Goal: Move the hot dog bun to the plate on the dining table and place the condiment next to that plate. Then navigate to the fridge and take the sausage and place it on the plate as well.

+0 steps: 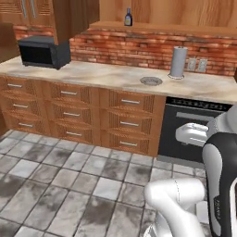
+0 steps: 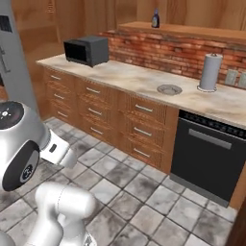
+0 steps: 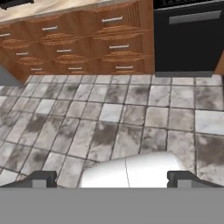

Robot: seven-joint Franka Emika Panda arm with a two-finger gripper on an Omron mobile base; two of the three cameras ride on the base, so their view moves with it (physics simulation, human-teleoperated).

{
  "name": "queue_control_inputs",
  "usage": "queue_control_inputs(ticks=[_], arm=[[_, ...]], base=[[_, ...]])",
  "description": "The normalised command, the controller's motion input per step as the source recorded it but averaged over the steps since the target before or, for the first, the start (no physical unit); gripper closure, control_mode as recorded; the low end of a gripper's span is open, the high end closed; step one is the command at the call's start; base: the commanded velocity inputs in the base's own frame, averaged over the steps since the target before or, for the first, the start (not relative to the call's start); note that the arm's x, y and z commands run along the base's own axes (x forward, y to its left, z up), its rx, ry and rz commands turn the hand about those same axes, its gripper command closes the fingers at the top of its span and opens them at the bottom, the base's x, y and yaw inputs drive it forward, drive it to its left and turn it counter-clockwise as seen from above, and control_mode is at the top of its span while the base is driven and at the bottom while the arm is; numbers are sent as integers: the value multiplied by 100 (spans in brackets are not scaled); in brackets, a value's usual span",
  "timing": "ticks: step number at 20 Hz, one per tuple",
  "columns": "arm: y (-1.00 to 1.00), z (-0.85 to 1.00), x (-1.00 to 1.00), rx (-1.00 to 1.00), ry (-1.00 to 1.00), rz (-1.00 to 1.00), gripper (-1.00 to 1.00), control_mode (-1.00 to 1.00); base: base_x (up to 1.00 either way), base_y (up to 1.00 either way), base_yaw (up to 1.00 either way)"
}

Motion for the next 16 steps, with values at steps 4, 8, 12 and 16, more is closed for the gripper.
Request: queue_control_inputs(ticks=[4, 8, 12, 16], arm=[[0, 0, 0, 0, 0, 0, -100, 100], [0, 0, 0, 0, 0, 0, -100, 100], [0, 0, 0, 0, 0, 0, -100, 100], [0, 0, 0, 0, 0, 0, -100, 100]], base=[[100, 0, -16], [98, 7, -19], [88, 26, -21], [73, 50, -23]])
